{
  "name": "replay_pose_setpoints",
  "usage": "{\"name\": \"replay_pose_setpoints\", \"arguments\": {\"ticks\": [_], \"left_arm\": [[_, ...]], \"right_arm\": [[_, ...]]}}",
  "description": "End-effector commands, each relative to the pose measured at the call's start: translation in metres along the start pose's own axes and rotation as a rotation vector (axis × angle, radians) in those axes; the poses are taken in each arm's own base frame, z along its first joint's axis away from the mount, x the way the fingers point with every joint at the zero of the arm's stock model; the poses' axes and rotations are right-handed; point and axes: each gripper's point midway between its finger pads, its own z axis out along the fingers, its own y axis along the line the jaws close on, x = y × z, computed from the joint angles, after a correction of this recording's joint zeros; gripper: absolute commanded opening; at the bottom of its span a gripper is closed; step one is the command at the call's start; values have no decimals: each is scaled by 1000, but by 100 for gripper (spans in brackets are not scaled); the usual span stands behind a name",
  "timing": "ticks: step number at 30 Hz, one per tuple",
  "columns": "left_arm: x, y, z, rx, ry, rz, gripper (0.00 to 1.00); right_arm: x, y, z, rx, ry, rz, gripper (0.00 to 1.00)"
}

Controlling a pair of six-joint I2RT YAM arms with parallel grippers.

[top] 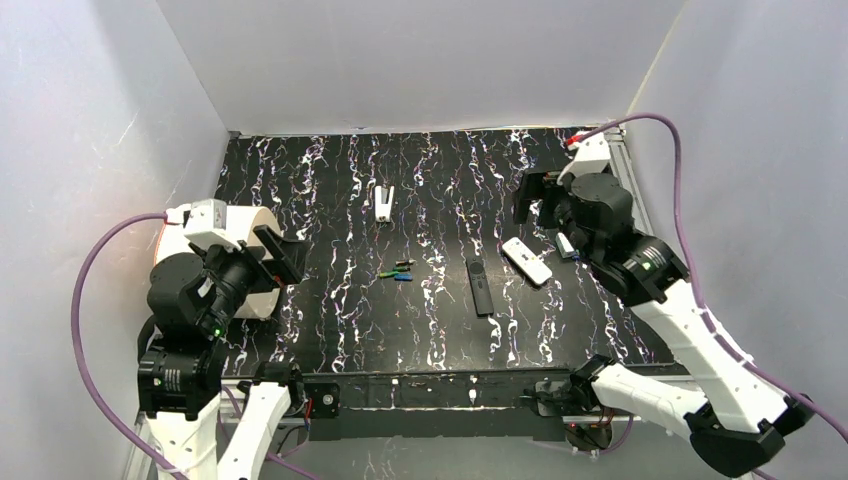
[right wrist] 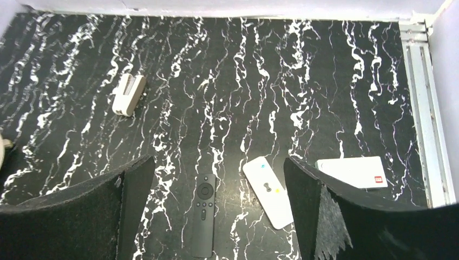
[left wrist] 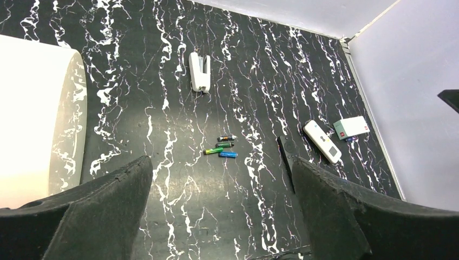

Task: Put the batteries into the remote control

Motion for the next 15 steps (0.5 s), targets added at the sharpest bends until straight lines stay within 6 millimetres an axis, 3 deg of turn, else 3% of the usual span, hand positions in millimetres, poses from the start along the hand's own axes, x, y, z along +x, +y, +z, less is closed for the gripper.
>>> {"name": "replay_pose_setpoints", "arguments": {"ticks": [1,5,9,15], "left_arm": [[-1,1,12,2,19,-6,98],[4,6,25,-8,21,-25,98],[9,24,37,-90,8,-70,99],[2,11,51,7,-37,-43,98]], "right_arm": [[13,3,22,40,46,3,98],[33,12,39,24,107,2,98],[66,19,54,8,175,33,99],[120,24,72,39,313,100,91]]}}
